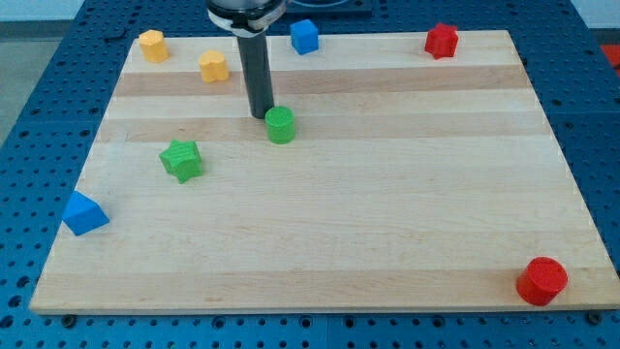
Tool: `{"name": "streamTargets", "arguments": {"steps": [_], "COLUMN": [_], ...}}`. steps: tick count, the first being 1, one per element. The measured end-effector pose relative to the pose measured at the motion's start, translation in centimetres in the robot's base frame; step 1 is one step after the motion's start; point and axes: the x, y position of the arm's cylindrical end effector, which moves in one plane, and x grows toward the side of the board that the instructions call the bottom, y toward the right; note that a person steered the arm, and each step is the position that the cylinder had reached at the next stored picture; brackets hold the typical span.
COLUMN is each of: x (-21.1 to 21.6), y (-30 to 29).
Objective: Push the green circle to the center right
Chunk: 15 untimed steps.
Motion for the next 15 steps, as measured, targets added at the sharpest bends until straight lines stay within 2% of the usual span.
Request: {"name": "streamTargets", "arguments": {"steps": [1,2,3,5,6,7,8,9,12,15], "x": [0.4,2.5,3.7,3.1,2.9,2.9,1.6,-0.8,2.2,2.2], "y": [-3.8,-4.3,-1.0,10.6,14.1,12.3,10.1,10.2,23.8,24.5]}}
